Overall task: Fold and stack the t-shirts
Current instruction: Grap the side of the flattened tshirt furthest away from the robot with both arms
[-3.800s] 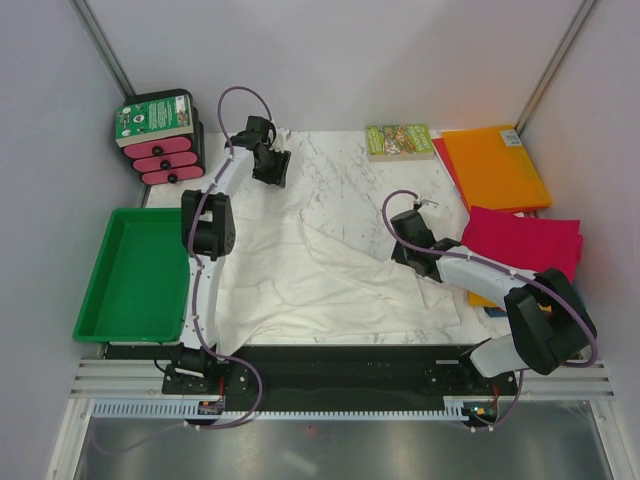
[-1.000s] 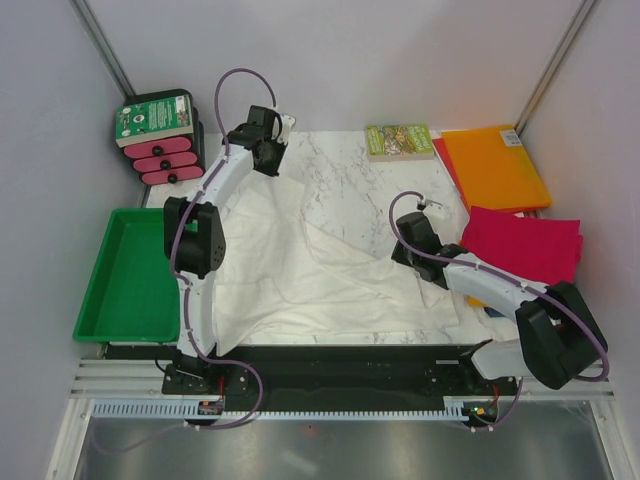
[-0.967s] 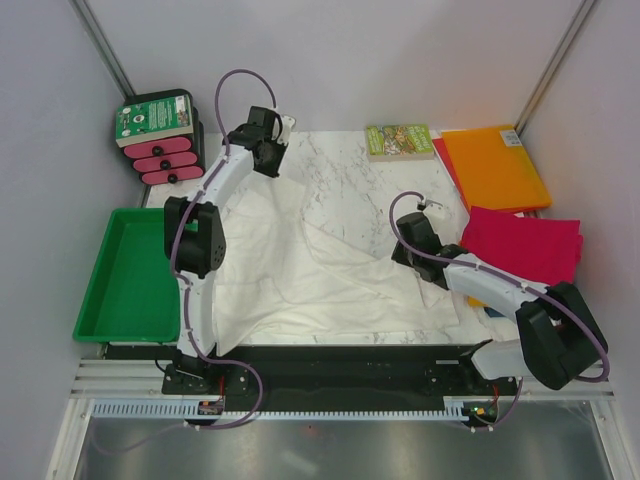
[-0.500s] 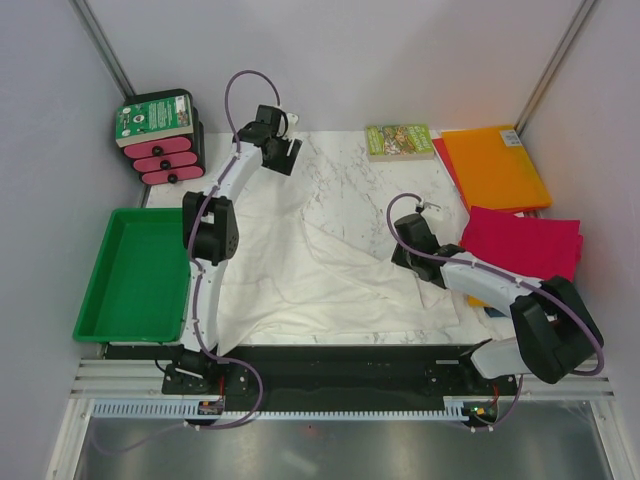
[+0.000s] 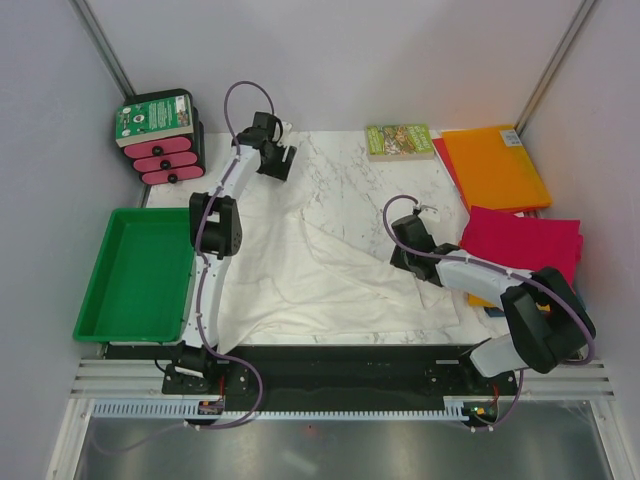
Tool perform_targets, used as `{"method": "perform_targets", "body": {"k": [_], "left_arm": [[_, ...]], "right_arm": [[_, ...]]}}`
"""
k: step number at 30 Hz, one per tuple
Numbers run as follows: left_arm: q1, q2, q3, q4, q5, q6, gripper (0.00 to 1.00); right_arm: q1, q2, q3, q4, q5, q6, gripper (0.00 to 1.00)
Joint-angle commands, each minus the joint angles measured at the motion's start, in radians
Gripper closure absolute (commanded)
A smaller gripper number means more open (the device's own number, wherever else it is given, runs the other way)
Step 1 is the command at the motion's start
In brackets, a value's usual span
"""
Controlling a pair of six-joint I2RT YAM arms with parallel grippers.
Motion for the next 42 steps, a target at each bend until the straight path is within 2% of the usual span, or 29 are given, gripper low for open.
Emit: {"method": "perform_targets", "body": {"k": [1,3,6,7,9,10,16,21,28,32,35,42], "left_arm": [[0.009,0.043,0.037,-0.071,0.01,0.024,0.19],[0.008,0.035,0.02,-0.08,0.032,0.03,0.24],[0.008,0.02,-0.011,-0.089,0.046,0.039,0.38],[0.008,0.015,-0.018,-0.088,0.05,0.041,0.47],[0.009,-0.003,-0.041,-0.091,0.056,0.039,0.58],[0.008,-0.009,-0.049,-0.091,0.063,0.039,0.69],[0.009,-0.041,-0.098,-0.091,0.061,0.03,0.98],[0.009,-0.1,-0.13,-0.06,0.055,-0.01,0.98],[0.009,-0.36,-0.228,0.012,0.078,-0.057,0.98],[0.009,-0.526,-0.288,0.012,0.093,-0.059,0.98],[0.009,-0.589,-0.336,0.012,0.07,-0.04,0.98],[0.012,-0.588,-0.308,0.001,0.026,0.03,0.98]], "right_arm": [[0.001,0.021,0.012,0.037,-0.006,0.016,1.0],[-0.001,0.027,0.014,0.043,-0.006,0.016,1.0],[-0.001,0.027,0.014,0.045,-0.007,0.021,1.0],[-0.001,0.025,0.014,0.044,-0.007,0.021,1.0],[-0.001,0.021,0.009,0.045,-0.007,0.022,1.0],[-0.001,0.016,0.008,0.044,-0.007,0.022,1.0],[-0.001,0.001,-0.009,0.045,-0.007,0.027,1.0],[-0.001,-0.004,-0.011,0.047,0.0,0.021,1.0],[-0.015,-0.059,0.086,-0.013,0.036,-0.038,1.0],[-0.074,-0.097,0.143,-0.048,0.031,-0.077,1.0],[-0.146,-0.116,0.189,-0.078,0.017,-0.119,1.0],[-0.217,-0.044,0.345,-0.121,0.05,-0.156,1.0]]}}
